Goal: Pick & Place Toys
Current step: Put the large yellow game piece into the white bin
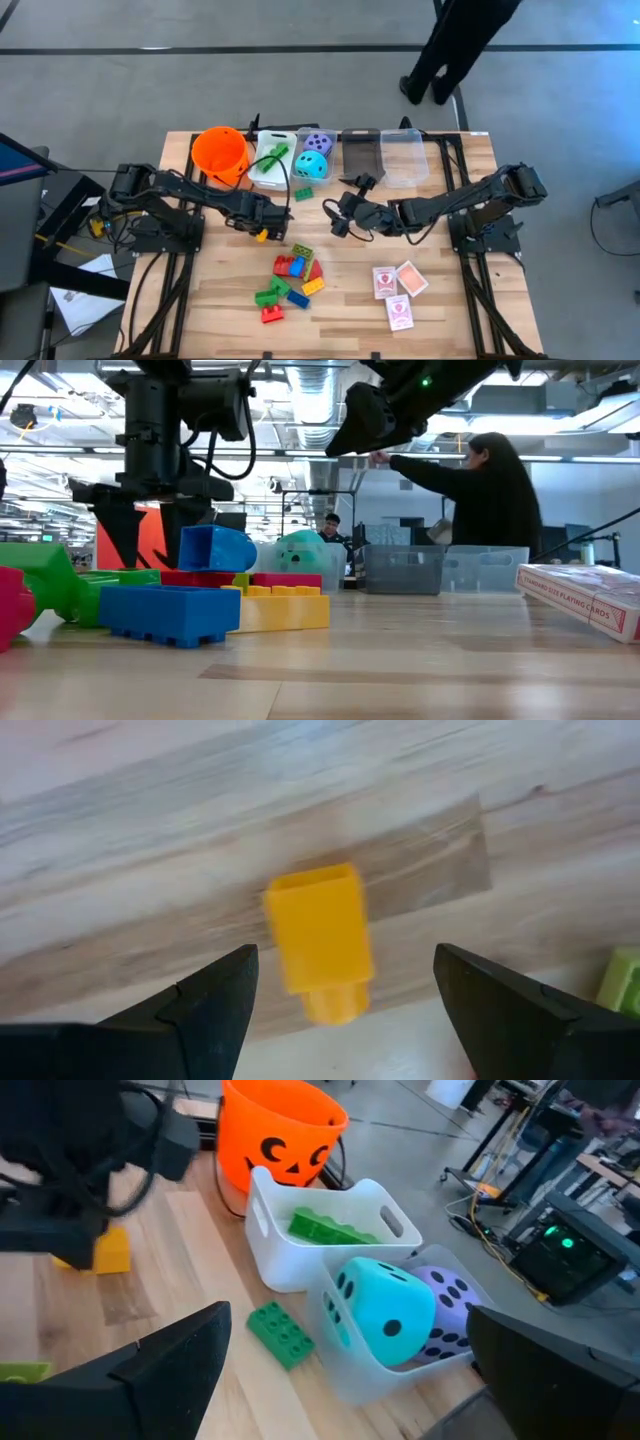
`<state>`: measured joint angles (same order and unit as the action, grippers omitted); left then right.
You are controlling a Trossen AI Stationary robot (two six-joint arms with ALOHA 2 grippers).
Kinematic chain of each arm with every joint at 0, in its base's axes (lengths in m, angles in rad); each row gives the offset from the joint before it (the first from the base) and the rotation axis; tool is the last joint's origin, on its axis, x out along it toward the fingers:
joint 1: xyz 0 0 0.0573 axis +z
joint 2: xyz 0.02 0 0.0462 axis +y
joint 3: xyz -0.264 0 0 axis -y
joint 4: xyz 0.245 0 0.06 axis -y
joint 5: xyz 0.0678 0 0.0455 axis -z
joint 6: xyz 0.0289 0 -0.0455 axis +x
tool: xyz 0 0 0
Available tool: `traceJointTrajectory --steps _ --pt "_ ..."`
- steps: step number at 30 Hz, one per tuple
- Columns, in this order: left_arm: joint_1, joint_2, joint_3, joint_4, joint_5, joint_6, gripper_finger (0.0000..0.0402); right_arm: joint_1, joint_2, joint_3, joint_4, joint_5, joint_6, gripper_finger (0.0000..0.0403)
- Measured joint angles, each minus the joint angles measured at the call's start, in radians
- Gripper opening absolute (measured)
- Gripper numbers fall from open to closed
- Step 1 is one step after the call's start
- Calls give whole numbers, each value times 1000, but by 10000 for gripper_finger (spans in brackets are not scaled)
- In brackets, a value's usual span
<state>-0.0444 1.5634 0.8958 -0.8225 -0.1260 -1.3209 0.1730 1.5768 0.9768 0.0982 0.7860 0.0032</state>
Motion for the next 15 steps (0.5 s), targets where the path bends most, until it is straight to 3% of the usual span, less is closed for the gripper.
traceJointTrajectory --steps 11,15 --pt "0 12 -61 70 0 0 296 1 0 0 0 -2 -3 397" --pt "0 12 -61 74 -8 0 275 1 0 0 -1 -2 -3 397"
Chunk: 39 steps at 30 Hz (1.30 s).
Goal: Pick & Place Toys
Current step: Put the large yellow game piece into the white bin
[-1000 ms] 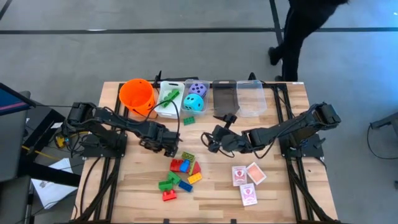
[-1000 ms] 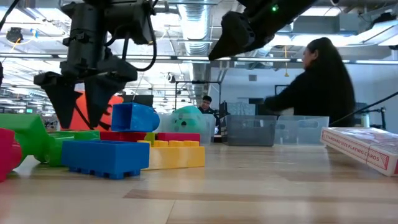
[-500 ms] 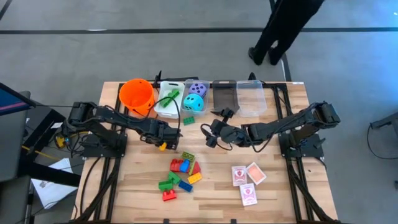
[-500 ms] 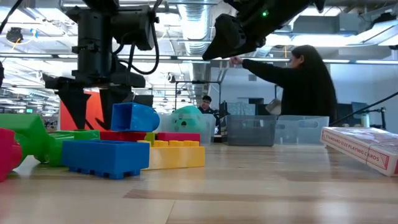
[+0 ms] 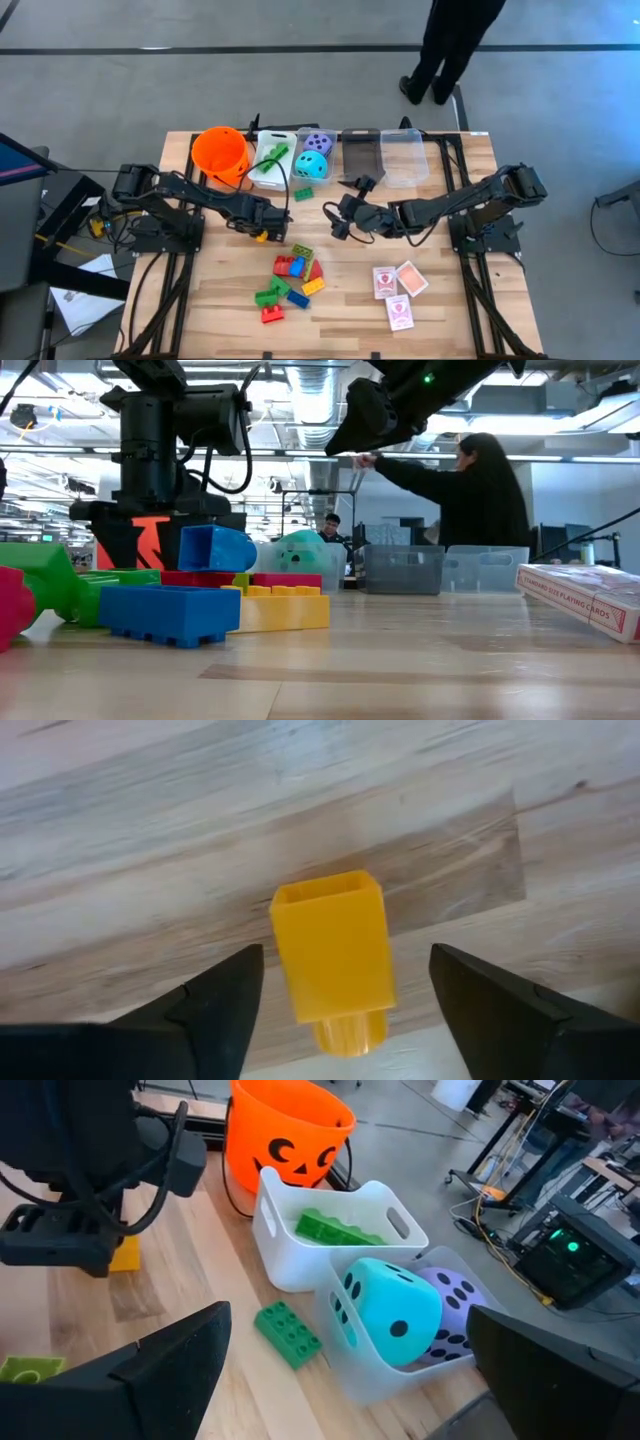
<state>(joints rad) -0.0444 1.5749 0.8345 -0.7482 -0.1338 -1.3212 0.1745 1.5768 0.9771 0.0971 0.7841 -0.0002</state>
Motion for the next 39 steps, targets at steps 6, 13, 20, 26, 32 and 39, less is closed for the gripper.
traceJointTrajectory --steps 6,13,20,26,32,39 --pt "0 0 0 25 -21 0 178 -1 0 0 -3 1 0 397" --pt "0 -1 0 49 -59 12 126 2 0 0 -7 1 0 397" --pt "0 -5 0 113 -41 159 126 31 0 0 -7 2 16 397" --pt "0 -47 -1 238 -34 309 130 67 0 0 -7 28 40 397" --pt "0 -135 -1 362 -54 420 129 114 0 0 -14 29 77 397" --pt "5 -278 -1 436 -202 534 130 171 0 0 -15 29 79 397"
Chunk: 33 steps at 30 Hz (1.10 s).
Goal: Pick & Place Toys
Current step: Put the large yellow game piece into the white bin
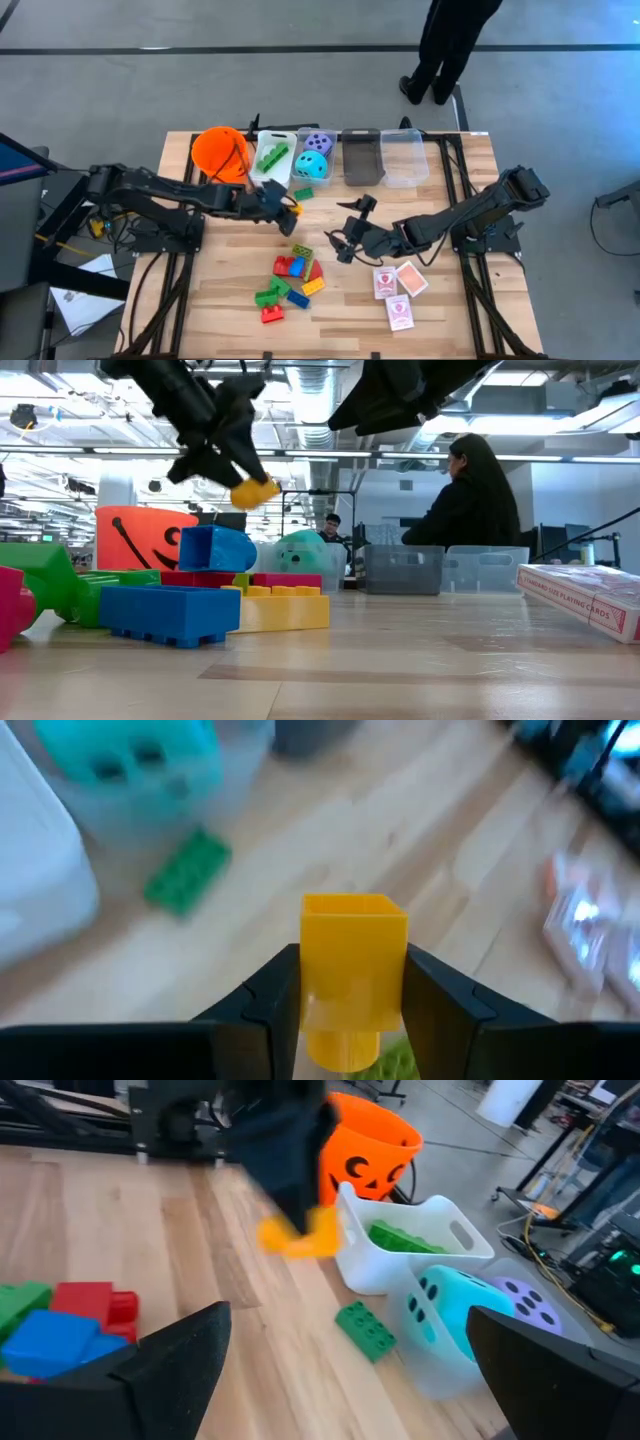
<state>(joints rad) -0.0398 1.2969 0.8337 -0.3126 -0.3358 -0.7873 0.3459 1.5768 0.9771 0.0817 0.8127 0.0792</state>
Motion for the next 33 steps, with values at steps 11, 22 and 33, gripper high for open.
traceJointTrajectory --steps 11,22,33 --pt "2 -156 0 47 -187 161 131 8 0 0 14 -3 45 397" --pt "76 -178 0 74 -306 294 131 -9 0 0 27 -3 45 397" --pt "326 -133 2 61 -286 386 131 -41 0 0 -16 -4 45 397"
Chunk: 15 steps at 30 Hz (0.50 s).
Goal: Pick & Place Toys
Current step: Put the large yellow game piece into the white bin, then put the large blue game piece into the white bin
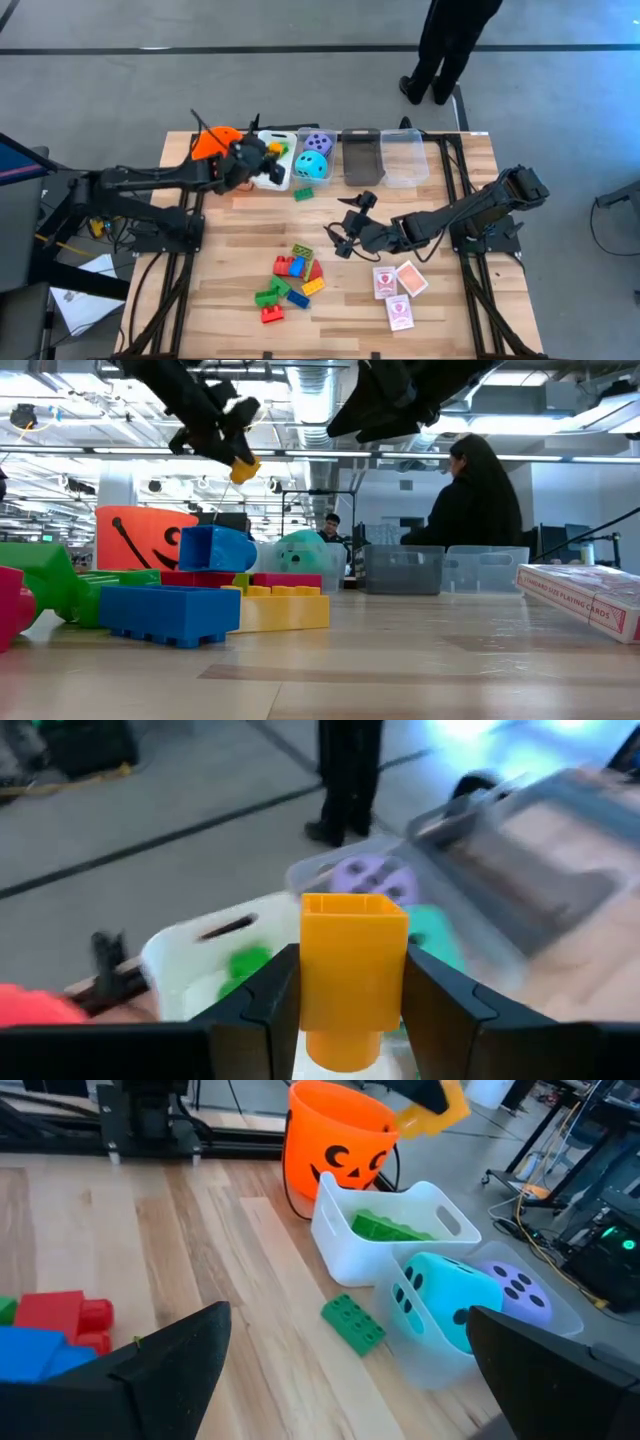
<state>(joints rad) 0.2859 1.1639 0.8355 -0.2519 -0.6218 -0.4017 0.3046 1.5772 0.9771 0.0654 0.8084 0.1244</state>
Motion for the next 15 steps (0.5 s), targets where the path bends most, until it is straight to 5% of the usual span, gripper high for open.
traceJointTrajectory --steps 6,15 --pt "128 67 -1 14 124 4 139 0 0 0 -6 0 0 397" --pt "187 148 -1 53 126 5 188 0 0 0 -13 0 0 397"
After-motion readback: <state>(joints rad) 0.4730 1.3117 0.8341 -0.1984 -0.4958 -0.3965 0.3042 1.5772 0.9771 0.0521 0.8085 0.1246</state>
